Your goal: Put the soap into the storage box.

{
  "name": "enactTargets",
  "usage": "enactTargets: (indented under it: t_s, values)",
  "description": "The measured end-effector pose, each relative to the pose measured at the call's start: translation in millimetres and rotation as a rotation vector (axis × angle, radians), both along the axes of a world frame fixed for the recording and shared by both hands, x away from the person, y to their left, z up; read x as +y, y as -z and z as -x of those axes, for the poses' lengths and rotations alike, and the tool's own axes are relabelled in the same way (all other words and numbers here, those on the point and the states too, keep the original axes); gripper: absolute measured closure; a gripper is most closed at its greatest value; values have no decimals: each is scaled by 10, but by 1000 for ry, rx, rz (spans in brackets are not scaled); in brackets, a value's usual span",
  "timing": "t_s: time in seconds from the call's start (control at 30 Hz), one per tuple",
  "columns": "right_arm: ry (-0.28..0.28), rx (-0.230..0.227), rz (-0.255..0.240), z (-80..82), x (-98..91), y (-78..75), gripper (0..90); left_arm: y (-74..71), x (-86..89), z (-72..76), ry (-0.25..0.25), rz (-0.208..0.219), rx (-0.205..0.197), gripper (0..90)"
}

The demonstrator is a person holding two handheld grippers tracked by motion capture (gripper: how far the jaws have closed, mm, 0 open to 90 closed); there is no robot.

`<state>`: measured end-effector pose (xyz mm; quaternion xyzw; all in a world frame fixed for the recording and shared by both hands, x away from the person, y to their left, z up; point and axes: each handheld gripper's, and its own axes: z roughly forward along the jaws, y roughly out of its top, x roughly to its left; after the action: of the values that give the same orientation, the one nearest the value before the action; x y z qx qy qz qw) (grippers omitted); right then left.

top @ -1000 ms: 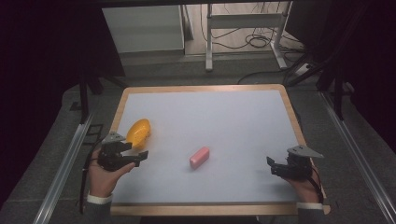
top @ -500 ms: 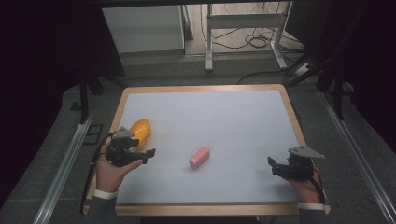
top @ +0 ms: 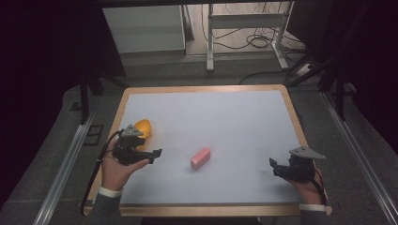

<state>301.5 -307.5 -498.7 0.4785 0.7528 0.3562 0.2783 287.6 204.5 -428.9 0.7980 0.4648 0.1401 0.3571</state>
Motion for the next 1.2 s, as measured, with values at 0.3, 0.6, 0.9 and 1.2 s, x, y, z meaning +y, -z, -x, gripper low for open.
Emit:
enactTargets:
  t_s: [0.3,0.6,0.9,1.2]
  values:
    - [0,1,-1,-2,-2,3,106,-36,-100,-44,15,-25,-1,222]
    - [7,12,6,-12,-7,22,106,-45,-290,-140,56,-42,15,219]
    - [10,11,9,-12,-15,20,106,-59,-435,-195,86,-54,15,219]
    - [8,13,11,-12,-11,23,106,-18,-515,-239,97,-73,29,220]
